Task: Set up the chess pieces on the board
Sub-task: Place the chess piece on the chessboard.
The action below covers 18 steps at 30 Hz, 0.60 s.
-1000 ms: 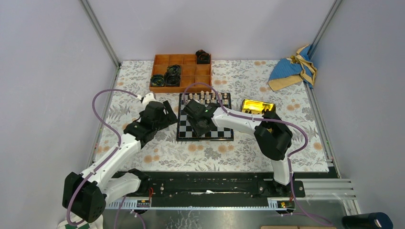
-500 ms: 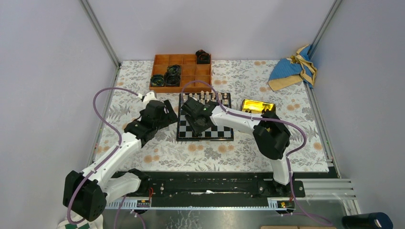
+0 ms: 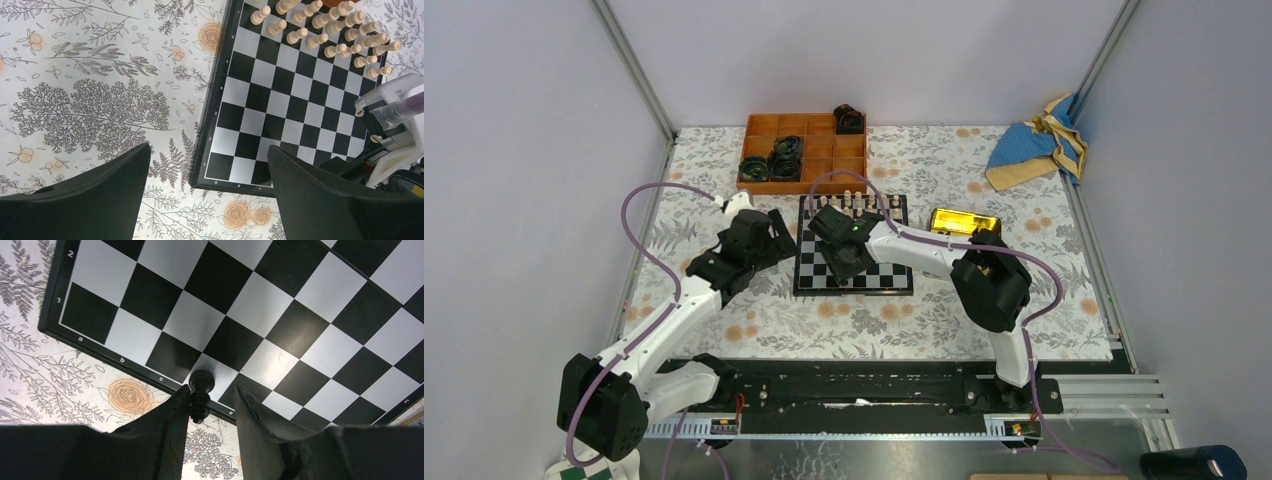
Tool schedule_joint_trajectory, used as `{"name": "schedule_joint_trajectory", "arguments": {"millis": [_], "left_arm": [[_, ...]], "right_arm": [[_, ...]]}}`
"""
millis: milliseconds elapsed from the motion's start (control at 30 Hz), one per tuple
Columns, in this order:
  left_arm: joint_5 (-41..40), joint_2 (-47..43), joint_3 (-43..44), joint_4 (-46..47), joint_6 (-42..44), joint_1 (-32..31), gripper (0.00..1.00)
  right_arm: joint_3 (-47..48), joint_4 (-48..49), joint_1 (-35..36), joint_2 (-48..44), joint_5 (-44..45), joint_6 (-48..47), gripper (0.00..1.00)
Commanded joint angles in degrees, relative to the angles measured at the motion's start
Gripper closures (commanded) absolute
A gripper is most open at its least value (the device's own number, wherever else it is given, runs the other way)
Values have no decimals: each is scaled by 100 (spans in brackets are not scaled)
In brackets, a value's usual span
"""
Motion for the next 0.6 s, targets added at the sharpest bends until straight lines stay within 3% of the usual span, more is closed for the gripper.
{"name": "schedule_joint_trajectory", "arguments": {"millis": [0,267,567], "left_arm": [[-105,27,57,311,88,-36,6],[-92,65,48,353,81,-28,6],[-104,138,149,368,119,-28,6]], "right_arm": [[-80,32,-82,-141,73,-47,56],[-98,40,-128,-190,16,-49,56],[424,6,-120,-258,-693,-358,55]]}}
